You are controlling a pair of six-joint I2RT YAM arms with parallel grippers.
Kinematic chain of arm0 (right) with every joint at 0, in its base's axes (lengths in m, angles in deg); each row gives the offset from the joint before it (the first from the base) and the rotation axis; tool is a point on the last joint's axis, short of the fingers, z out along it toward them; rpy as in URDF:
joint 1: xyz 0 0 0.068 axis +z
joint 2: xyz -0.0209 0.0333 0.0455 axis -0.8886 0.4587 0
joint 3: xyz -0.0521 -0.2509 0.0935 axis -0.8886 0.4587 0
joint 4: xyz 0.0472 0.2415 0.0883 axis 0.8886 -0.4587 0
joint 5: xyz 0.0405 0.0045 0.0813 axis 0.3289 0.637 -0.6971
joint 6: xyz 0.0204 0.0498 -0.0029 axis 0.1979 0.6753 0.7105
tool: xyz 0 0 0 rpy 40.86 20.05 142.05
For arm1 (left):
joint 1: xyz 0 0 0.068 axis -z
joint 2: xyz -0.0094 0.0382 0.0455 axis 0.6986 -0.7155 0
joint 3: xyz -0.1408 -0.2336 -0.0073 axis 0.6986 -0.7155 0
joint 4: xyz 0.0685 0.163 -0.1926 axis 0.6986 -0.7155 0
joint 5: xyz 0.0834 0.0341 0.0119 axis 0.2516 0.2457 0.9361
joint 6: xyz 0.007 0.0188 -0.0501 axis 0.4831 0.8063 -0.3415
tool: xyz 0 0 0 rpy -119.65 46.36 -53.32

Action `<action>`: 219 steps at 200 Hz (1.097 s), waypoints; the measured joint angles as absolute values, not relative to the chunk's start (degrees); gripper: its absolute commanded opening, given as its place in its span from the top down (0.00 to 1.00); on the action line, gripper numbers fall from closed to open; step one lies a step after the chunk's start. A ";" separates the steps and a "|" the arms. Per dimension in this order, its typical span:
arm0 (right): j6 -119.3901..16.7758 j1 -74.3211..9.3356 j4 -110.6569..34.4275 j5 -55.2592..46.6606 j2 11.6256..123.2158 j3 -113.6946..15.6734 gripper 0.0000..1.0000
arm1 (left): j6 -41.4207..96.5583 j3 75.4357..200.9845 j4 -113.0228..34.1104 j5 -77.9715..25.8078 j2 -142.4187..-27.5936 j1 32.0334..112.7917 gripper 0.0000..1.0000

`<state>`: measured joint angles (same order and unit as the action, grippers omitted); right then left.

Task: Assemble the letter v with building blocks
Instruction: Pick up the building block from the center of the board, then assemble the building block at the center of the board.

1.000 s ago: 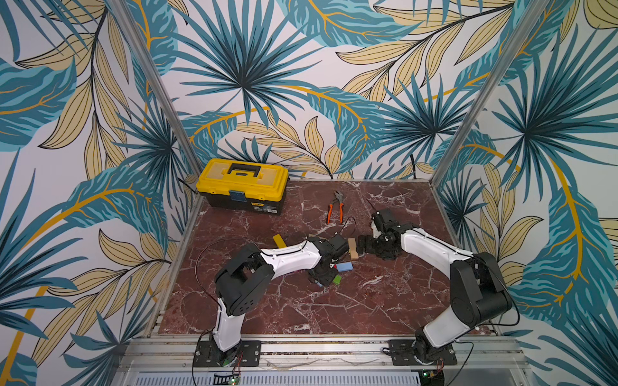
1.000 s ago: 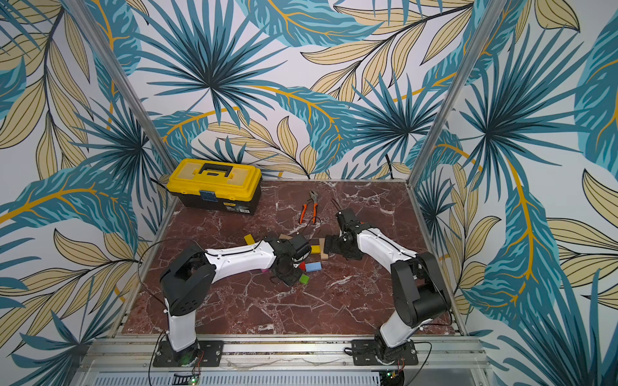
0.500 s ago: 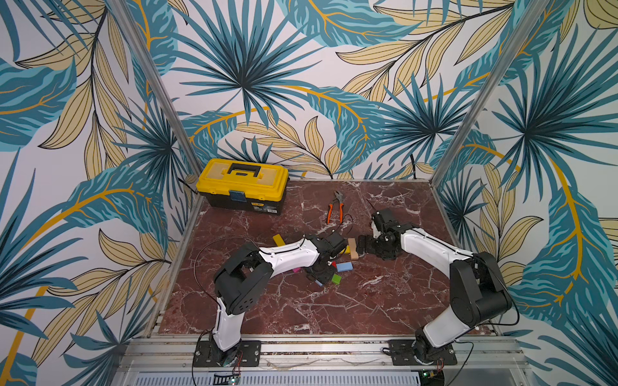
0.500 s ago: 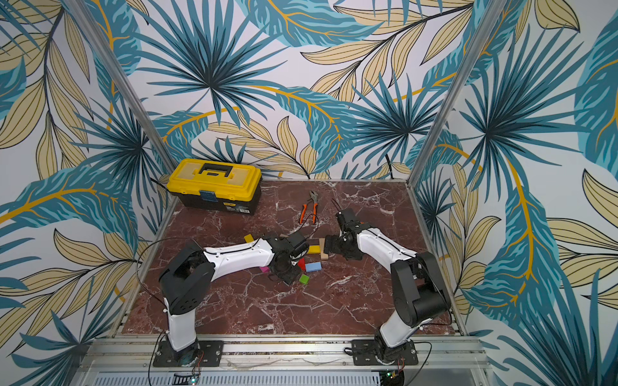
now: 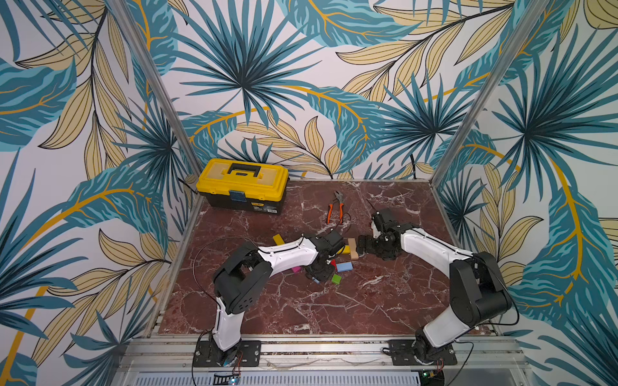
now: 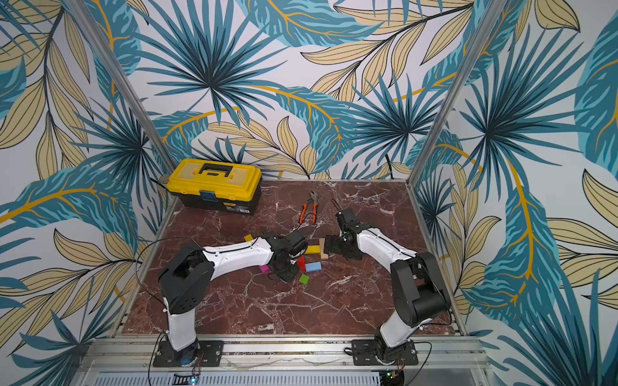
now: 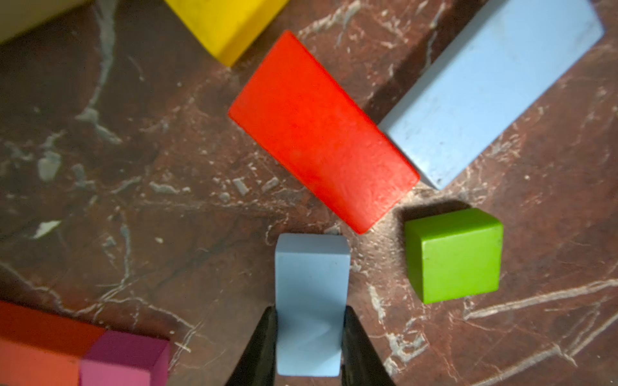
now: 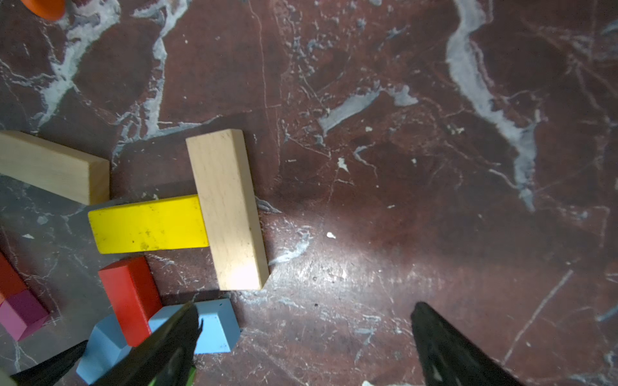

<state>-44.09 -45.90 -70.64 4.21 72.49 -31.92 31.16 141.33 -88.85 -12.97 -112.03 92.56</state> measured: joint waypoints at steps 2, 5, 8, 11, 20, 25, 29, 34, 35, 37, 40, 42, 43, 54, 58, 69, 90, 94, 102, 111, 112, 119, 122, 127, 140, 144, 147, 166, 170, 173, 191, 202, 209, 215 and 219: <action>-44.09 -45.90 -70.64 4.21 72.49 -31.92 0.00 | 31.23 141.33 -88.85 -12.99 -112.03 92.43 0.75; -44.09 -45.90 -70.64 4.21 72.49 -31.92 0.00 | 31.31 141.33 -88.85 -12.99 -112.01 92.26 0.75; -44.09 -45.90 -70.64 4.21 72.49 -31.92 0.01 | 31.34 141.33 -88.85 -12.99 -111.99 92.06 0.75; -44.11 -45.90 -70.64 4.21 72.49 -31.92 0.01 | 31.40 141.33 -88.85 -12.95 -111.97 91.89 0.75; -44.16 -45.90 -70.64 4.21 72.49 -31.92 0.00 | 31.55 141.33 -88.87 -12.77 -111.77 91.30 0.75; -44.20 -45.90 -70.64 4.21 72.49 -31.92 0.01 | 31.60 141.33 -88.87 -12.73 -111.59 91.01 0.75; -44.24 -45.90 -70.64 4.21 72.49 -31.92 0.01 | 31.66 141.33 -88.87 -12.71 -111.48 90.86 0.75; -44.27 -45.90 -70.64 4.21 72.49 -31.92 0.00 | 31.79 141.33 -88.87 -12.64 -111.27 90.60 0.75; -44.27 -45.90 -70.64 4.21 72.49 -31.92 0.00 | 31.79 141.33 -88.87 -12.62 -111.24 90.57 0.75; -44.29 -45.90 -70.64 4.21 72.49 -31.92 0.00 | 31.84 141.33 -88.87 -12.60 -111.13 90.51 0.75; -44.27 -45.90 -70.66 4.21 72.49 -31.92 0.00 | 31.95 141.33 -88.87 -12.57 -111.07 90.36 0.75; -44.29 -45.90 -70.64 4.21 72.49 -31.92 0.00 | 31.97 141.33 -88.87 -12.55 -110.98 90.27 0.75; -44.27 -45.90 -70.64 4.21 72.51 -31.92 0.00 | 31.99 141.33 -88.87 -12.55 -110.92 90.20 0.75; -44.27 -45.90 -70.64 4.21 72.51 -31.94 0.00 | 32.36 141.33 -88.87 -12.27 -110.61 89.72 0.75; -44.27 -45.90 -70.64 4.21 72.51 -31.94 0.01 | 32.49 141.33 -88.87 -12.14 -110.52 89.57 0.75; -44.29 -45.90 -70.64 4.21 72.62 -31.96 0.01 | 32.87 141.44 -88.89 -11.85 -110.44 89.24 0.75; -44.29 -45.90 -70.66 4.21 73.03 -31.98 0.01 | 33.61 142.01 -89.02 -11.46 -110.44 88.67 0.75; -44.29 -45.90 -70.66 4.21 73.12 -31.98 0.00 | 33.85 142.14 -88.98 -11.44 -110.44 88.56 0.75; -44.29 -45.90 -70.66 4.21 73.25 -31.98 0.01 | 34.16 142.34 -88.96 -11.13 -110.44 88.43 0.75; -44.29 -45.90 -70.66 4.21 73.32 -31.98 0.00 | 34.57 142.40 -88.94 -10.56 -110.44 88.32 0.74; -44.29 -45.90 -70.64 4.21 73.32 -31.98 0.00 | 34.61 142.40 -88.94 -10.43 -110.44 88.30 0.74; -44.29 -45.90 -70.64 4.21 73.38 -32.00 0.00 | 35.05 142.40 -89.00 -9.86 -110.44 88.21 0.74; -44.29 -45.90 -70.64 4.21 73.40 -32.00 0.00 | 35.23 142.40 -89.02 -9.60 -110.44 88.17 0.74; -44.29 -45.90 -70.66 4.19 73.45 -32.00 0.00 | 35.49 142.40 -89.05 -9.19 -110.44 88.10 0.74; -44.27 -45.90 -70.64 4.19 73.47 -32.03 0.00 | 36.36 142.40 -89.05 -8.07 -110.44 87.91 0.74; -44.29 -45.90 -70.66 4.19 73.47 -32.05 0.00 | 36.49 142.40 -89.05 -7.83 -110.44 87.82 0.74; -44.29 -45.90 -70.64 4.19 73.47 -32.05 0.00 | 36.71 142.40 -89.05 -7.59 -110.44 87.80 0.74; -44.27 -45.90 -70.64 4.19 73.47 -32.09 0.00 | 37.83 142.40 -89.05 -6.30 -110.44 87.60 0.74; -44.29 -45.90 -70.64 4.19 73.47 -32.09 0.00 | 38.00 142.40 -89.05 -6.00 -110.44 87.58 0.74; -44.29 -45.90 -70.64 4.19 73.47 -32.09 0.01 | 38.07 142.40 -89.05 -5.80 -110.44 87.56 0.74; -44.29 -45.90 -70.64 4.19 73.51 -32.11 0.00 | 38.83 142.40 -89.05 -4.79 -110.44 87.34 0.74; -44.29 -45.90 -70.64 4.19 73.51 -32.11 0.01 | 39.23 142.40 -89.05 -4.22 -110.44 87.34 0.74; -44.29 -45.90 -70.64 4.19 73.51 -32.11 0.01 | 39.34 142.40 -89.05 -3.87 -110.46 87.32 0.74; -44.29 -45.90 -70.64 4.19 73.51 -32.11 0.00 | 39.47 142.40 -89.05 -3.66 -110.46 87.30 0.74; -44.29 -45.90 -70.64 4.21 73.51 -32.11 0.00 | 39.51 142.40 -89.07 -3.53 -110.46 87.25 0.74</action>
